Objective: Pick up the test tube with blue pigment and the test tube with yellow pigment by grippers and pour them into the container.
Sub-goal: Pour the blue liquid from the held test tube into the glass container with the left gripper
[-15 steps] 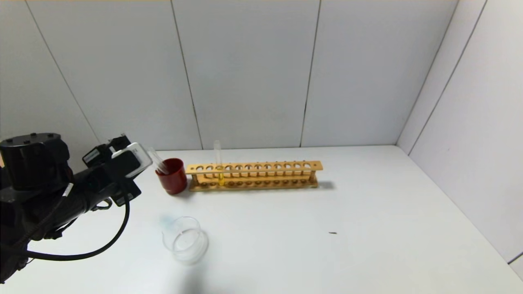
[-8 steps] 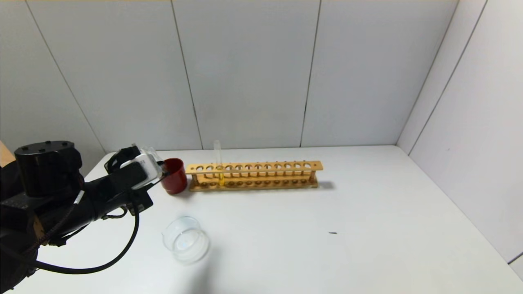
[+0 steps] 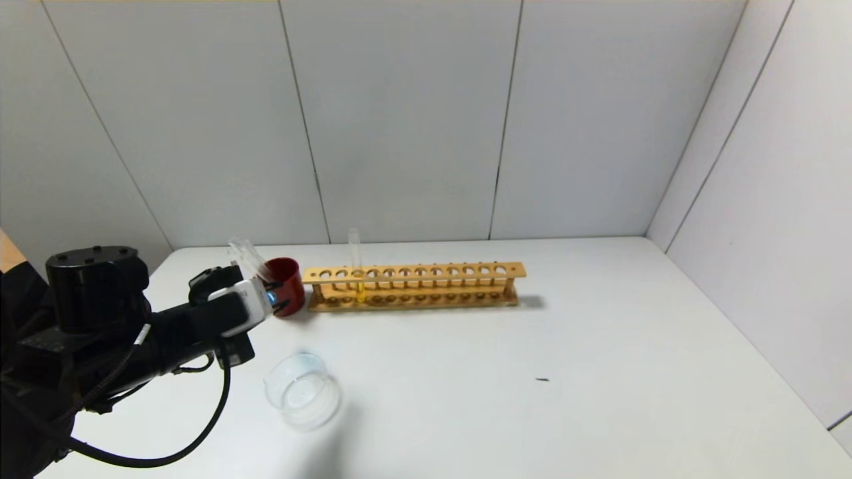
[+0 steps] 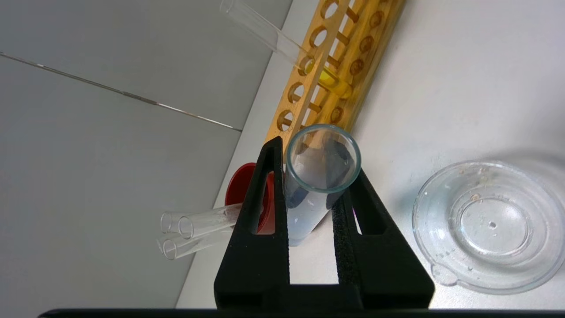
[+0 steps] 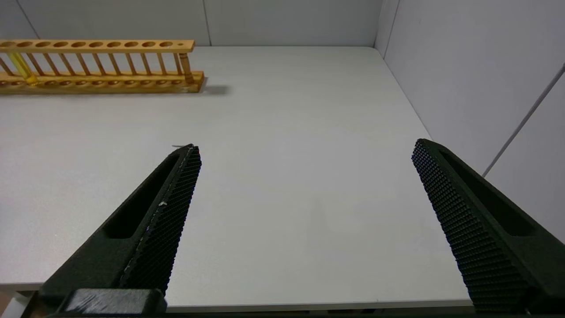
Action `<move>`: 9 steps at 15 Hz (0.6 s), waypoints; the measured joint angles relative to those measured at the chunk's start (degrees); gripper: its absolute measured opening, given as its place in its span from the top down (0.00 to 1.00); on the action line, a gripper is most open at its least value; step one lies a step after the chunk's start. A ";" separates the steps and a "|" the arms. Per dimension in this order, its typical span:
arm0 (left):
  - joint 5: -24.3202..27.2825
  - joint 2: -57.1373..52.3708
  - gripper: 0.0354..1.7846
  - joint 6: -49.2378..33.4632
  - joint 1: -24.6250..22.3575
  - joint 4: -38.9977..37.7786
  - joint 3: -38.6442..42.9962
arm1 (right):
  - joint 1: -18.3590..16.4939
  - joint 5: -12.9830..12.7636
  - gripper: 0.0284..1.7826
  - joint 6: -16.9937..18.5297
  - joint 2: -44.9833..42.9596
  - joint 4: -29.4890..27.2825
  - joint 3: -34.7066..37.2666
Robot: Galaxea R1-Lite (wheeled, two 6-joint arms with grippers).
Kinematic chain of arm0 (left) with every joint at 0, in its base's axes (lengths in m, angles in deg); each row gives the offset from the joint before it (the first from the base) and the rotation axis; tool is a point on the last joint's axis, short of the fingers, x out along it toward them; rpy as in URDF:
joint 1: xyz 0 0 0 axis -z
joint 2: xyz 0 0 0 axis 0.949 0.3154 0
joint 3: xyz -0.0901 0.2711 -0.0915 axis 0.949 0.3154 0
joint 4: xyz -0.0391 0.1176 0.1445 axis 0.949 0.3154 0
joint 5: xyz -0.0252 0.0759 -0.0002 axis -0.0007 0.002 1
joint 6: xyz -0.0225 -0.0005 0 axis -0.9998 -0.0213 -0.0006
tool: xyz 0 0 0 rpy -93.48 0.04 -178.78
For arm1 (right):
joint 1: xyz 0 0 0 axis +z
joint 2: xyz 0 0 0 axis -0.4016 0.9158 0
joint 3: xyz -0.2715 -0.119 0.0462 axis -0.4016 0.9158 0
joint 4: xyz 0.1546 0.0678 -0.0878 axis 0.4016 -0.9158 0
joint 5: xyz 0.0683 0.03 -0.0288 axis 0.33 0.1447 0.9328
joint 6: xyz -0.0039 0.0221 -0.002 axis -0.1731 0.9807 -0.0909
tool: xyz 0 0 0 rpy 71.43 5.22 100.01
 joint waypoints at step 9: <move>4.19 1.04 0.83 11.28 0.16 -0.98 0.66 | 0.00 -0.01 0.02 0.00 0.00 0.00 0.00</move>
